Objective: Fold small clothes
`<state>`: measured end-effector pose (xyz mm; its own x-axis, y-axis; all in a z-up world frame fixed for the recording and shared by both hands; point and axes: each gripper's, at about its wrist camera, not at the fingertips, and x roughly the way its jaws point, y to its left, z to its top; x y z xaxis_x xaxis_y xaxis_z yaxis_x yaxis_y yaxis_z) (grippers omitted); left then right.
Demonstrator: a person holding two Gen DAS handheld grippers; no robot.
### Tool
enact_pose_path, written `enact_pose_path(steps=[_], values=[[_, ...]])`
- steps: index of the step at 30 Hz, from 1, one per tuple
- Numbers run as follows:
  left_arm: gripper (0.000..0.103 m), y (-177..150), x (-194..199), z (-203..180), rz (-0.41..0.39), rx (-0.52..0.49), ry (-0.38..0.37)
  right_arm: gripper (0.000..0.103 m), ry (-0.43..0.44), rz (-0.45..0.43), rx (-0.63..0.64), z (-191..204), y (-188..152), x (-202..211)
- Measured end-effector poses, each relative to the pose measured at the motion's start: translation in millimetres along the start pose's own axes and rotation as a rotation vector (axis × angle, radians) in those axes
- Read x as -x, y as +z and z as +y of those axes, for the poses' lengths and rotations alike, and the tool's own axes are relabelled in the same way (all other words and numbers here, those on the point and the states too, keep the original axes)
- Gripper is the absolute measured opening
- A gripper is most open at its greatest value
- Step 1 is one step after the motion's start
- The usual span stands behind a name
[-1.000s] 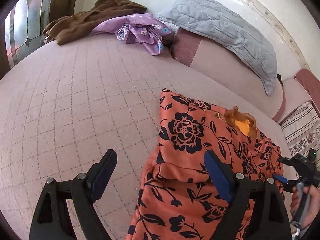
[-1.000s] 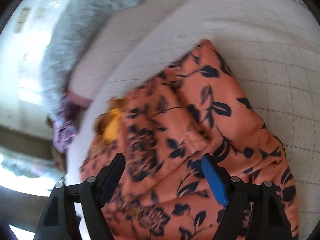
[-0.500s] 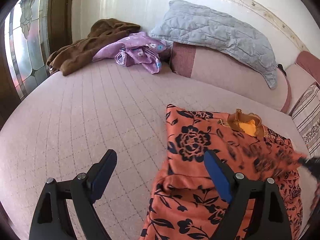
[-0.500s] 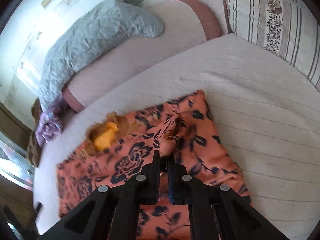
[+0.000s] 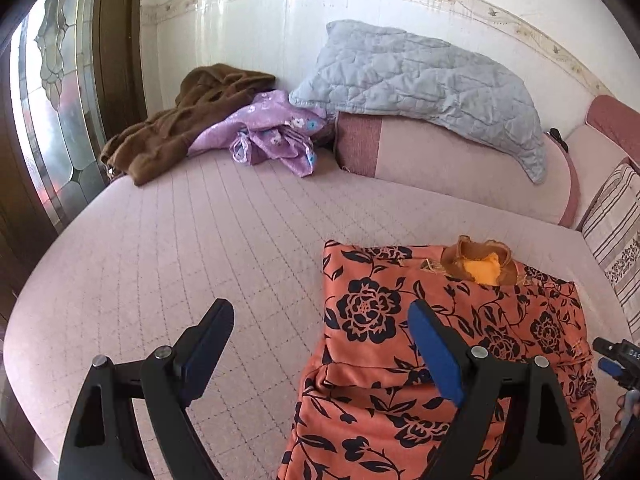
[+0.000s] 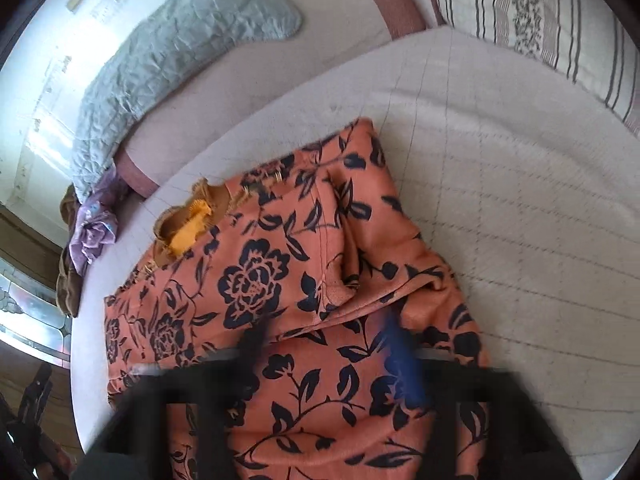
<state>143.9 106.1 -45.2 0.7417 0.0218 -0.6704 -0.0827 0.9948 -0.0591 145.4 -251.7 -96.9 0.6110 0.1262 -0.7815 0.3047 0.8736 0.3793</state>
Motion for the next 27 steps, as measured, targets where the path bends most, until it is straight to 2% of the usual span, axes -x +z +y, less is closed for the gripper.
enact_pose_path(steps=[2,6,13,16,18,20,22,27], values=[[0.089,1.0,5.4,-2.0,-0.006,-0.007,0.007,0.080,0.006,-0.037,0.022,4.3,-1.9,11.1],[0.089,1.5,12.8,-6.8,-0.014,-0.024,0.011,0.080,0.055,-0.057,0.043,11.4,-0.9,26.8],[0.089,1.7,12.8,-9.3,-0.014,-0.043,0.034,0.080,0.153,-0.077,0.063,30.5,23.0,11.1],[0.089,4.1,10.5,-8.2,-0.012,-0.046,0.048,0.080,0.197,-0.039,0.052,30.4,31.9,-9.1],[0.089,5.4,10.9,-8.3,-0.011,-0.049,0.061,0.079,0.166,0.025,0.017,19.7,32.9,-32.9],[0.089,6.9,13.1,-7.8,-0.011,-0.054,0.076,0.076,0.049,0.132,-0.051,-2.8,26.4,-62.8],[0.089,7.7,15.8,-7.4,-0.016,-0.061,0.100,0.075,0.101,0.084,-0.059,-10.4,21.3,-55.8],[0.089,8.7,25.1,-9.4,-0.003,-0.080,0.141,0.076,0.045,0.084,0.001,-6.6,5.6,-32.4]])
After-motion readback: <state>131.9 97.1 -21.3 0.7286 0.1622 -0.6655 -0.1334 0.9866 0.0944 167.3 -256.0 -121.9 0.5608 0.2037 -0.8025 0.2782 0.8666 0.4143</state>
